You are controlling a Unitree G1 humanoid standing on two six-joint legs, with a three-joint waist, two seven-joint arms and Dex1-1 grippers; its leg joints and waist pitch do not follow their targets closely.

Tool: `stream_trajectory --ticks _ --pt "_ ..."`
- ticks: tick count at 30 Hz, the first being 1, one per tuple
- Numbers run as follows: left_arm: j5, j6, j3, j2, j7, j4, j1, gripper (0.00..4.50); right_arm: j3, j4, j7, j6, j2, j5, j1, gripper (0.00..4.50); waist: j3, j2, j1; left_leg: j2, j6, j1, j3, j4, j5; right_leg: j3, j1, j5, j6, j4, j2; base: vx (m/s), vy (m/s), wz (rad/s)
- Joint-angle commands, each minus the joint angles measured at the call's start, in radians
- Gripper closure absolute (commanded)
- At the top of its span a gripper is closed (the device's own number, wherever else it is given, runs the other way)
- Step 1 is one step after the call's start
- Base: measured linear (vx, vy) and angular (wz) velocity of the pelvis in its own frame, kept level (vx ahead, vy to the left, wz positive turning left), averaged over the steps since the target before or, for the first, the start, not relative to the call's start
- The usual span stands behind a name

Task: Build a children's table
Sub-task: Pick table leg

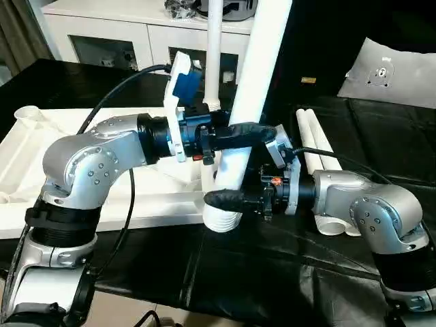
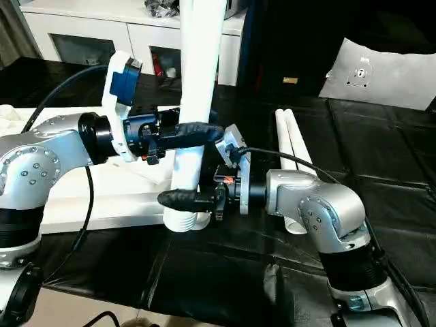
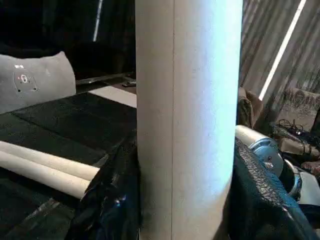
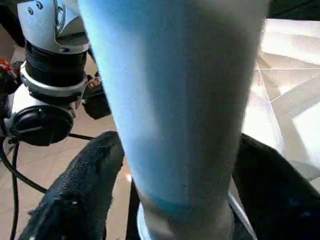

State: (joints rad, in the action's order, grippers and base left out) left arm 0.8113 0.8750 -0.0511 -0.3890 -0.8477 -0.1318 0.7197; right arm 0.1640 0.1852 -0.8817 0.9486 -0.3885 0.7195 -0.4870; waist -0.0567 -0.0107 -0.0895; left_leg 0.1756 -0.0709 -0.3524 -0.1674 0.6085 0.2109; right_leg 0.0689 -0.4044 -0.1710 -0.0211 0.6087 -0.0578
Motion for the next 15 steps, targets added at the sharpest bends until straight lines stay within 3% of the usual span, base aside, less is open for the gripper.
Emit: stream_trajectory --ticks 1,7,8,12,15 --pt "-0.015 -0.017 -0.007 0.002 -0.008 0.006 0.032 2.67 0.005 -0.002 -0.005 -0.007 -0.001 -0.009 -0.017 1.41 0.066 -0.010 -0.003 0.038 -0.005 -0.005 0.009 -0.066 0.068 -0.052 0.058 -0.356 -0.092 -0.078 -0.076 0.000 0.000 0.00" --pt "-0.014 -0.015 -0.006 0.006 -0.002 0.007 0.036 2.67 0.008 -0.003 -0.008 -0.008 0.000 -0.008 -0.015 1.75 0.067 -0.011 -0.003 0.038 -0.004 -0.006 0.010 -0.065 0.061 -0.052 0.058 -0.342 -0.095 -0.075 -0.075 0.000 0.000 0.00" --pt "-0.014 -0.015 -0.006 0.006 -0.002 0.007 0.036 2.67 0.008 -0.003 -0.009 -0.008 0.000 -0.008 -0.015 2.00 0.067 -0.011 -0.003 0.038 -0.004 -0.005 0.010 -0.065 0.061 -0.051 0.058 -0.343 -0.096 -0.075 -0.075 0.000 0.000 0.00" --pt "-0.014 -0.004 0.001 0.016 0.018 0.005 0.038 2.67 0.011 -0.007 -0.006 -0.015 0.003 -0.013 -0.014 2.29 0.068 -0.010 -0.003 0.038 -0.005 -0.006 0.010 -0.065 0.062 -0.051 0.058 -0.340 -0.099 -0.075 -0.075 0.000 0.000 0.00" --pt "0.019 0.018 0.007 0.029 0.017 -0.014 0.038 2.67 0.012 -0.007 -0.002 -0.018 0.009 -0.018 -0.009 2.46 0.068 -0.009 -0.003 0.038 -0.005 -0.006 0.010 -0.065 0.062 -0.051 0.060 -0.337 -0.102 -0.075 -0.075 0.000 0.000 0.00"
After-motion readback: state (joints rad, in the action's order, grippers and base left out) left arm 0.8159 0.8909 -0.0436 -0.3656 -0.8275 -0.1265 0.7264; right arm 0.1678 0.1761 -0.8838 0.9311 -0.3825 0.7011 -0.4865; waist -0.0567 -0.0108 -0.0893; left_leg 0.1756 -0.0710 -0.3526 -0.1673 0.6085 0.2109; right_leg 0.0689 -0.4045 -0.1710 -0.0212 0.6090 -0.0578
